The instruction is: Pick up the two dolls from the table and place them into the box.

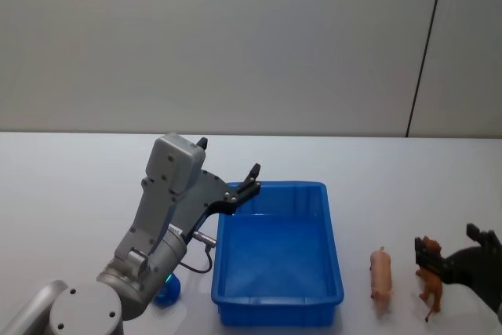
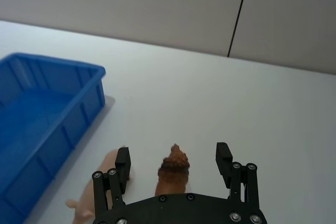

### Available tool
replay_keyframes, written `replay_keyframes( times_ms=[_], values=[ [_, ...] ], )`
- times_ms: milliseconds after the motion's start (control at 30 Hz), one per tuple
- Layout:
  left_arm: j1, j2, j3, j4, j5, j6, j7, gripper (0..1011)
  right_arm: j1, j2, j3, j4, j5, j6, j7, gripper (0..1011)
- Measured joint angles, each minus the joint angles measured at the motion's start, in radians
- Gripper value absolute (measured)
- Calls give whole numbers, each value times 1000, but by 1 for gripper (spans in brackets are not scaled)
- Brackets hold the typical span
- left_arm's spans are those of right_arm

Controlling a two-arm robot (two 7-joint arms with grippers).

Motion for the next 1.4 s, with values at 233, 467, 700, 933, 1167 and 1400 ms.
replay_keyframes(
  times_ms=[233, 467, 700, 933, 1167, 1400],
  values=[
    [0, 0, 0, 0, 0, 0, 0, 1001, 1, -5, -3, 35, -14, 44, -7, 1001],
    [0, 0, 0, 0, 0, 0, 0, 1001, 8, -16, -9, 69, -16, 80, -8, 1001],
    [0, 0, 0, 0, 0, 0, 0, 1001, 17, -28, -13, 91, -4, 104, 2, 1001],
    [0, 0, 0, 0, 0, 0, 0, 1001, 30, -41, -15, 114, 12, 140, 2, 968],
    [0, 0, 0, 0, 0, 0, 0, 1001, 43, -52, -15, 134, 26, 166, 0, 795],
    [0, 0, 0, 0, 0, 0, 0, 1002, 50, -59, -15, 143, 35, 177, 1, 586]
  ],
)
